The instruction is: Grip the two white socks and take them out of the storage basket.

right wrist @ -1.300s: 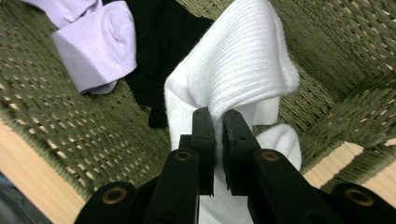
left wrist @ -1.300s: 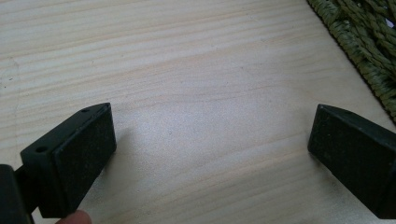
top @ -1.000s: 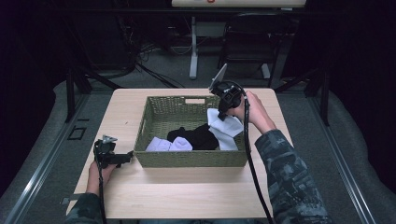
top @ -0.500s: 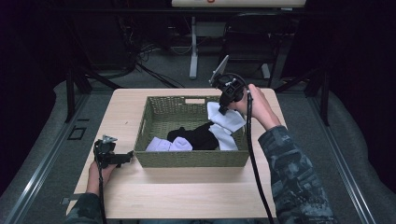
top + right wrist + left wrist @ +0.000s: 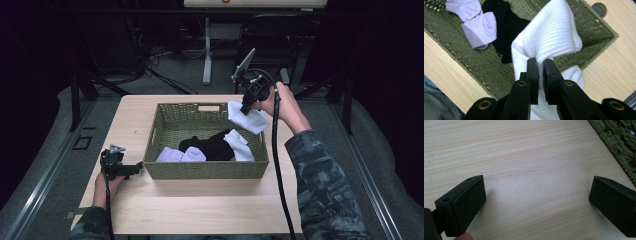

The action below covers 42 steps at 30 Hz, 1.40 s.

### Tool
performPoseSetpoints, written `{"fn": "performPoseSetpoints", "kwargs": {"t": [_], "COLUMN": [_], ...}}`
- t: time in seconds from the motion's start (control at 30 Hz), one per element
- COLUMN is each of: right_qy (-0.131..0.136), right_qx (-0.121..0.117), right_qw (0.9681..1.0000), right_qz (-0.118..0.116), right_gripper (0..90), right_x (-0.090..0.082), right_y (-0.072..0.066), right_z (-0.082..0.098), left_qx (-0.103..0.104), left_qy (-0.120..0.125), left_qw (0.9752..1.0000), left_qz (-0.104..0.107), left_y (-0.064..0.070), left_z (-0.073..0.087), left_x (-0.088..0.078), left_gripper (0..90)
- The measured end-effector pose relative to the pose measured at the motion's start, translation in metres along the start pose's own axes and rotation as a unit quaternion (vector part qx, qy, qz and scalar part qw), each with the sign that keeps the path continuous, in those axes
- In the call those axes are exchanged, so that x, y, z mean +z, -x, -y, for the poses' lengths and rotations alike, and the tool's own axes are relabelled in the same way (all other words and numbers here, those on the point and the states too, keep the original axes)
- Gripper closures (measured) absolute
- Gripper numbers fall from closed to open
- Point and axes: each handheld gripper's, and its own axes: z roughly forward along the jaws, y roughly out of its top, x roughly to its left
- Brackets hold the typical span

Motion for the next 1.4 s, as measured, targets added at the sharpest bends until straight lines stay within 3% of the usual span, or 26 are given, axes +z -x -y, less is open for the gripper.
{"fn": "performPoseSetpoints", "kwargs": {"t": [0.33, 0.7, 1.03, 1.2, 1.4], "right_qy": [0.017, 0.038, 0.037, 0.029, 0.033], "right_qx": [0.011, 0.049, 0.089, 0.094, 0.118], "right_qw": [0.9996, 0.9971, 0.9944, 0.994, 0.9915], "right_qz": [0.02, 0.043, 0.044, 0.049, 0.042], "right_gripper": [84.3, 84.4, 84.4, 84.4, 84.4], "right_x": [-0.026, -0.05, -0.034, -0.032, -0.017], "right_y": [0.015, 0.04, 0.064, 0.074, 0.083], "right_z": [0.017, 0.052, 0.081, 0.091, 0.101], "left_qx": [-0.002, -0.003, -0.001, -0.003, -0.002], "left_qy": [0.002, 0.0, -0.002, 0.0, 0.0], "left_qw": [1.0, 1.0, 1.0, 1.0, 1.0], "left_qz": [0.0, 0.0, 0.0, 0.0, 0.0], "left_y": [0.0, 0.0, 0.0, 0.0, 0.0], "left_z": [0.0, 0.0, 0.0, 0.0, 0.0], "left_x": [0.0, 0.0, 0.0, 0.0, 0.0], "left_gripper": [0.4, 0.4, 0.4, 0.4, 0.4]}}
